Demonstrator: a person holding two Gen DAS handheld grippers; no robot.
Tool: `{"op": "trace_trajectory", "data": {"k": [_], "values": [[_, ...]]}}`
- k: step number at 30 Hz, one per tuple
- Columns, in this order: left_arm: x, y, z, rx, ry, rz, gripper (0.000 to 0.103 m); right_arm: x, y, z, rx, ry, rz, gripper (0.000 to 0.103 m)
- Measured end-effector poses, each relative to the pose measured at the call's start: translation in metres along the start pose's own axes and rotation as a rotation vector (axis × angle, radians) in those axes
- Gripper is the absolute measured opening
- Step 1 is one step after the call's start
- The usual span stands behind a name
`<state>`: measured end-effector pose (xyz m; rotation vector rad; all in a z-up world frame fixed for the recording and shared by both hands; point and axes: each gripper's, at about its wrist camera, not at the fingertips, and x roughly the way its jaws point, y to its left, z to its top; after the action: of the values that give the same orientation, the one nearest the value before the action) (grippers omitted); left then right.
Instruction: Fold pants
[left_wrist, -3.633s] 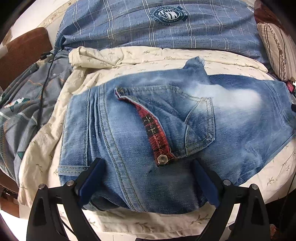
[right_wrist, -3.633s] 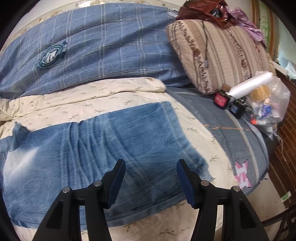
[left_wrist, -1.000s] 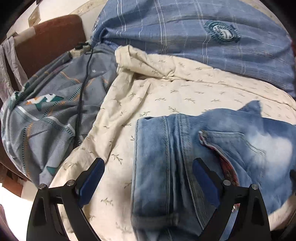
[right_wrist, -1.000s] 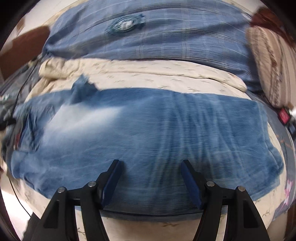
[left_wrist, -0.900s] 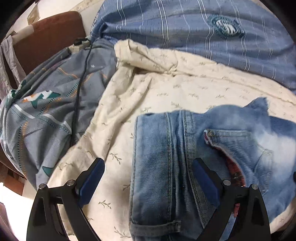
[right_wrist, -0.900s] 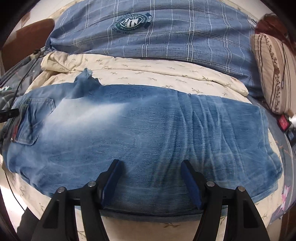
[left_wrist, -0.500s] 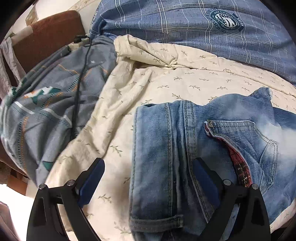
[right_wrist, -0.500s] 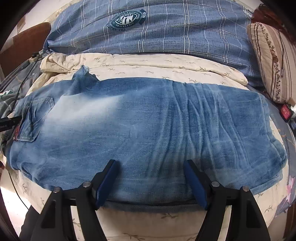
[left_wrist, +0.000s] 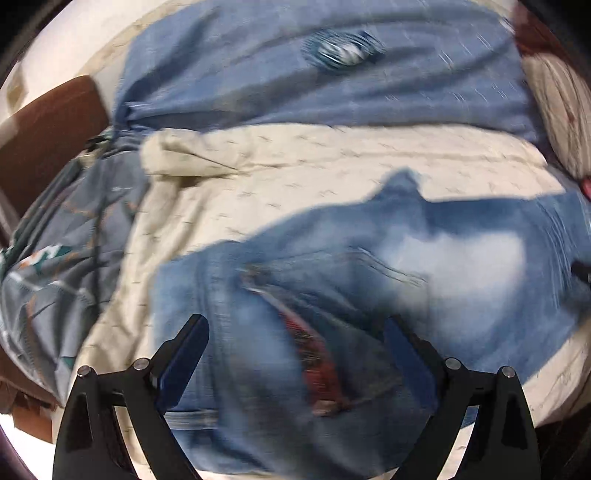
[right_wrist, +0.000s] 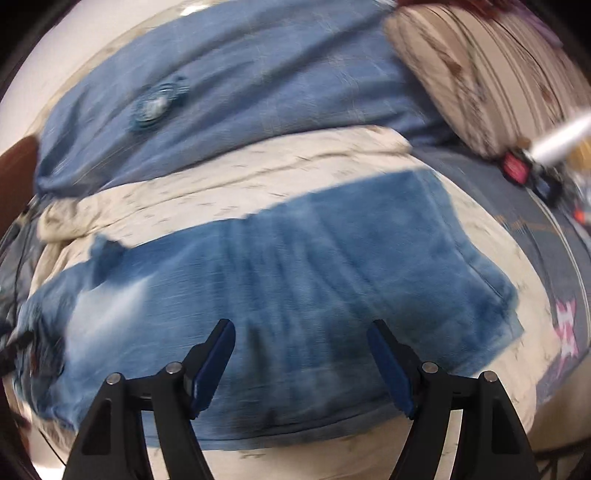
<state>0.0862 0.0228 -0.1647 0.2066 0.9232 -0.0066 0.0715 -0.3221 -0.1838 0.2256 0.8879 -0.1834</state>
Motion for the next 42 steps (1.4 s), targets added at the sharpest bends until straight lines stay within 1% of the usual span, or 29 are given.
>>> {"op": "trace_trajectory", "data": {"k": [2, 4, 7, 9, 11, 13, 14, 16, 18, 21, 23, 24, 26, 28, 31, 34, 37, 40, 42], "values": [[0.01, -0.012, -0.003, 0.02, 0.031, -0.021, 0.096, 0.005, -0.01, 0.001, 0.024, 0.024, -0.027, 0.077], [0.021, -0.019, -0.007, 0.028, 0.076, -0.023, 0.096, 0.014, -0.015, 0.0, 0.029, 0.068, -0.037, 0.077], [0.026, -0.023, -0.009, 0.044, 0.064, -0.004, 0.096, 0.014, -0.014, -0.001, -0.018, 0.073, -0.045, 0.077], [0.025, -0.023, -0.009, 0.05, 0.07, -0.001, 0.096, 0.014, -0.012, -0.003, -0.051, 0.08, -0.051, 0.077], [0.023, -0.023, -0.009, 0.044, 0.081, -0.004, 0.096, 0.009, -0.014, -0.002, -0.064, 0.086, -0.027, 0.077], [0.016, -0.022, -0.013, 0.032, 0.081, -0.015, 0.096, -0.002, -0.027, 0.0, -0.026, 0.063, 0.034, 0.077], [0.014, -0.021, -0.014, 0.028, 0.078, -0.021, 0.096, -0.009, -0.033, 0.001, 0.004, 0.041, 0.056, 0.077], [0.007, -0.021, -0.017, 0.022, 0.065, -0.039, 0.096, -0.025, -0.061, 0.002, 0.089, -0.011, 0.085, 0.077], [0.002, -0.023, -0.017, 0.02, 0.053, -0.052, 0.096, -0.037, -0.098, 0.0, 0.221, -0.046, 0.128, 0.077], [-0.006, -0.03, -0.013, 0.022, 0.032, -0.078, 0.096, -0.043, -0.15, -0.012, 0.433, -0.043, 0.189, 0.077], [-0.01, -0.037, -0.011, 0.031, 0.023, -0.097, 0.096, -0.042, -0.173, -0.021, 0.546, -0.025, 0.238, 0.077], [-0.011, -0.04, -0.01, 0.037, 0.02, -0.104, 0.096, -0.041, -0.185, -0.026, 0.609, -0.019, 0.278, 0.077], [-0.01, -0.046, -0.009, 0.05, 0.021, -0.112, 0.096, -0.037, -0.198, -0.03, 0.682, -0.014, 0.344, 0.077], [-0.009, -0.052, -0.009, 0.055, 0.026, -0.124, 0.096, -0.033, -0.203, -0.033, 0.721, -0.002, 0.375, 0.077], [-0.008, -0.059, -0.009, 0.065, 0.031, -0.142, 0.096, -0.024, -0.202, -0.034, 0.746, 0.025, 0.381, 0.077], [-0.004, -0.062, -0.006, 0.065, 0.035, -0.136, 0.096, -0.02, -0.198, -0.026, 0.738, 0.013, 0.363, 0.077], [0.002, -0.061, -0.005, 0.053, 0.058, -0.136, 0.096, -0.012, -0.196, -0.016, 0.724, 0.009, 0.354, 0.078], [0.005, -0.059, -0.006, 0.052, 0.064, -0.138, 0.096, -0.004, -0.19, -0.012, 0.71, 0.033, 0.308, 0.079], [0.005, -0.059, -0.008, 0.056, 0.062, -0.138, 0.096, -0.004, -0.185, -0.009, 0.68, 0.022, 0.28, 0.079]]}}
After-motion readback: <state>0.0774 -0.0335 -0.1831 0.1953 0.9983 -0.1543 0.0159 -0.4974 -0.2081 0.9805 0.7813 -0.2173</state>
